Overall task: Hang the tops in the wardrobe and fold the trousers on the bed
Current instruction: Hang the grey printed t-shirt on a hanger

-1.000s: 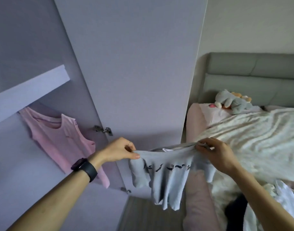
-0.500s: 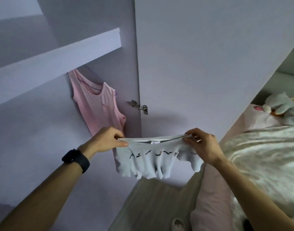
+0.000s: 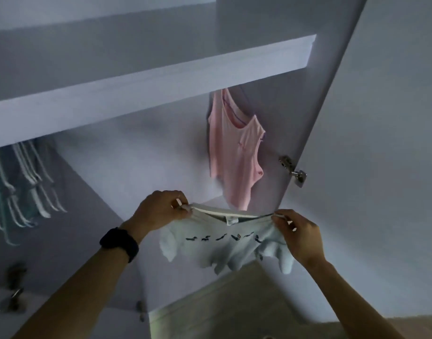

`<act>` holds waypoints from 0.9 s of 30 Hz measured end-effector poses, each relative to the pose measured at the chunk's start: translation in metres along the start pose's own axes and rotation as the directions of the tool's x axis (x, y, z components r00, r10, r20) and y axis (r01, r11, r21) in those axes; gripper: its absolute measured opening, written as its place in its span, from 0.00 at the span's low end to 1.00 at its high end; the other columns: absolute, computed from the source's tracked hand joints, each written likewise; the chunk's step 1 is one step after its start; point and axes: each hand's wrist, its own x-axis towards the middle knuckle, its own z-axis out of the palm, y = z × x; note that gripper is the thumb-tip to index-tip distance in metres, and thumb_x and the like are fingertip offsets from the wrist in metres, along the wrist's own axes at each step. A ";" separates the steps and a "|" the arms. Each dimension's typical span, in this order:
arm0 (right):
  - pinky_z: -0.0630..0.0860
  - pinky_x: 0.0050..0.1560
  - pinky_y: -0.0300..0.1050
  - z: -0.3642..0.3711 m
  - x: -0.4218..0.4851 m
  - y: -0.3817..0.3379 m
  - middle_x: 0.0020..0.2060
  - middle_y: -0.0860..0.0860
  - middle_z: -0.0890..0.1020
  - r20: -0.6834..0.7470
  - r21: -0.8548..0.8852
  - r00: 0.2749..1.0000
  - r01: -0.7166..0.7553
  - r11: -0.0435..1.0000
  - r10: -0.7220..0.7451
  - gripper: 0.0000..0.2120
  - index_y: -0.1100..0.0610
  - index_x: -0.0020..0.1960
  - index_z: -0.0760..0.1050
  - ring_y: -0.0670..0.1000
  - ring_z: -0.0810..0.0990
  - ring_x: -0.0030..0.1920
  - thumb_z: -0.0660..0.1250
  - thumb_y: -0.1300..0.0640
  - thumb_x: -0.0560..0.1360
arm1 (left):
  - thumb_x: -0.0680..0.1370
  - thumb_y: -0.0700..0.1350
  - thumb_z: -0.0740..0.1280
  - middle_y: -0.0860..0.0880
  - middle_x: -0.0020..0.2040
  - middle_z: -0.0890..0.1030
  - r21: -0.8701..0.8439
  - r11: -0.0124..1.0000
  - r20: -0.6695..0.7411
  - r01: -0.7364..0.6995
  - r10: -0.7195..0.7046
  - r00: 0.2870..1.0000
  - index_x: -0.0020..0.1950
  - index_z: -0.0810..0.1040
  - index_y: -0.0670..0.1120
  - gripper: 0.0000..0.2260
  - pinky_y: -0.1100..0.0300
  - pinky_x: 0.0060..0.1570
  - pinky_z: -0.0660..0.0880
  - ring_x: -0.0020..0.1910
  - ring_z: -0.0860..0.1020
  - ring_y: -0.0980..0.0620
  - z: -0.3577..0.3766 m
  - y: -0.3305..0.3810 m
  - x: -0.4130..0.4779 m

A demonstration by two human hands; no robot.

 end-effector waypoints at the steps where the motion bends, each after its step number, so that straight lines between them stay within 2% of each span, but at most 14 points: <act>1: 0.79 0.42 0.45 0.004 0.007 -0.001 0.42 0.42 0.85 0.024 0.007 1.000 0.020 1.000 -0.020 0.04 0.47 0.51 0.83 0.48 0.82 0.39 0.71 0.50 0.78 | 0.66 0.66 0.74 0.58 0.38 0.83 0.017 0.999 -0.033 0.043 -0.043 0.999 0.43 0.80 0.58 0.15 0.58 0.40 0.76 0.39 0.80 0.58 0.001 -0.005 -0.006; 2: 0.80 0.41 0.46 0.009 0.015 -0.002 0.40 0.43 0.85 0.082 0.001 0.996 0.036 0.999 -0.036 0.05 0.48 0.51 0.83 0.49 0.83 0.38 0.71 0.48 0.78 | 0.66 0.66 0.74 0.58 0.38 0.83 0.014 0.995 -0.047 0.095 -0.094 0.994 0.43 0.80 0.58 0.15 0.56 0.43 0.77 0.40 0.80 0.58 0.002 -0.009 -0.012; 4: 0.80 0.42 0.45 0.017 0.027 -0.005 0.38 0.42 0.83 0.178 0.000 0.983 0.052 0.999 -0.051 0.08 0.49 0.49 0.81 0.48 0.82 0.37 0.70 0.45 0.77 | 0.69 0.59 0.78 0.58 0.38 0.83 -0.082 0.983 -0.078 0.162 -0.168 0.983 0.41 0.81 0.58 0.09 0.56 0.46 0.76 0.41 0.80 0.59 0.009 -0.012 -0.025; 7: 0.77 0.42 0.38 0.025 0.039 -0.021 0.37 0.39 0.81 0.213 0.141 0.972 0.066 0.988 -0.095 0.03 0.48 0.48 0.79 0.42 0.80 0.38 0.71 0.50 0.78 | 0.71 0.52 0.79 0.59 0.40 0.84 -0.314 0.930 -0.244 0.192 -0.275 0.930 0.42 0.84 0.58 0.05 0.62 0.46 0.74 0.41 0.81 0.59 0.018 -0.011 -0.044; 10: 0.71 0.41 0.31 0.029 0.046 -0.046 0.36 0.36 0.81 0.309 0.275 0.932 0.105 0.956 -0.192 0.03 0.48 0.48 0.80 0.40 0.78 0.39 0.72 0.56 0.78 | 0.73 0.47 0.78 0.57 0.41 0.85 -0.444 0.881 -0.335 0.164 -0.333 0.881 0.42 0.85 0.57 0.05 0.64 0.49 0.74 0.43 0.82 0.55 0.024 0.002 -0.058; 12: 0.70 0.40 0.29 0.033 0.049 -0.064 0.37 0.33 0.80 0.386 0.333 0.887 0.124 0.935 -0.255 0.04 0.49 0.48 0.81 0.40 0.78 0.38 0.72 0.57 0.77 | 0.73 0.47 0.78 0.58 0.41 0.85 -0.456 0.880 -0.360 0.130 -0.316 0.877 0.42 0.86 0.57 0.05 0.64 0.48 0.75 0.43 0.82 0.55 0.028 0.013 -0.064; 15: 0.71 0.41 0.29 0.038 0.049 -0.092 0.39 0.38 0.82 0.475 0.429 0.795 0.165 0.888 -0.378 0.08 0.44 0.47 0.80 0.40 0.78 0.37 0.73 0.58 0.77 | 0.73 0.49 0.78 0.64 0.41 0.83 -0.397 0.911 -0.435 0.107 -0.290 0.853 0.41 0.83 0.62 0.08 0.66 0.43 0.75 0.38 0.81 0.58 0.035 0.026 -0.072; 19: 0.72 0.46 0.29 0.053 0.044 -0.119 0.41 0.33 0.83 0.605 0.477 0.622 0.219 0.852 -0.498 0.12 0.39 0.49 0.80 0.38 0.80 0.43 0.72 0.58 0.77 | 0.73 0.49 0.78 0.68 0.40 0.83 -0.362 0.924 -0.453 0.121 -0.287 0.844 0.42 0.81 0.66 0.11 0.69 0.43 0.74 0.39 0.82 0.59 0.044 0.033 -0.088; 21: 0.73 0.49 0.30 0.061 0.041 -0.131 0.44 0.34 0.83 0.655 0.503 0.516 0.248 0.828 -0.552 0.10 0.43 0.53 0.83 0.38 0.81 0.47 0.72 0.57 0.78 | 0.73 0.48 0.78 0.67 0.41 0.84 -0.366 0.922 -0.455 0.125 -0.294 0.840 0.44 0.83 0.65 0.10 0.70 0.44 0.75 0.39 0.83 0.59 0.048 0.035 -0.099; 23: 0.74 0.51 0.30 0.065 0.039 -0.143 0.44 0.33 0.83 0.662 0.540 0.450 0.268 0.798 -0.599 0.09 0.49 0.55 0.84 0.39 0.81 0.48 0.71 0.60 0.78 | 0.72 0.46 0.78 0.64 0.43 0.85 -0.394 0.912 -0.483 0.112 -0.309 0.819 0.47 0.85 0.61 0.10 0.68 0.46 0.77 0.42 0.84 0.59 0.051 0.037 -0.109; 25: 0.75 0.51 0.31 0.065 0.034 -0.157 0.45 0.34 0.83 0.640 0.569 0.434 0.287 0.770 -0.634 0.09 0.51 0.55 0.84 0.40 0.82 0.48 0.71 0.61 0.78 | 0.72 0.44 0.78 0.63 0.44 0.86 -0.450 0.885 -0.498 0.115 -0.356 0.790 0.49 0.87 0.58 0.10 0.69 0.48 0.77 0.44 0.84 0.61 0.051 0.038 -0.121; 27: 0.77 0.51 0.36 0.066 0.027 -0.166 0.44 0.39 0.85 0.610 0.590 0.463 0.276 0.758 -0.643 0.07 0.52 0.53 0.81 0.43 0.84 0.46 0.73 0.60 0.77 | 0.71 0.44 0.78 0.66 0.41 0.84 -0.480 0.867 -0.493 0.132 -0.391 0.778 0.49 0.86 0.59 0.11 0.73 0.46 0.74 0.42 0.82 0.66 0.050 0.039 -0.133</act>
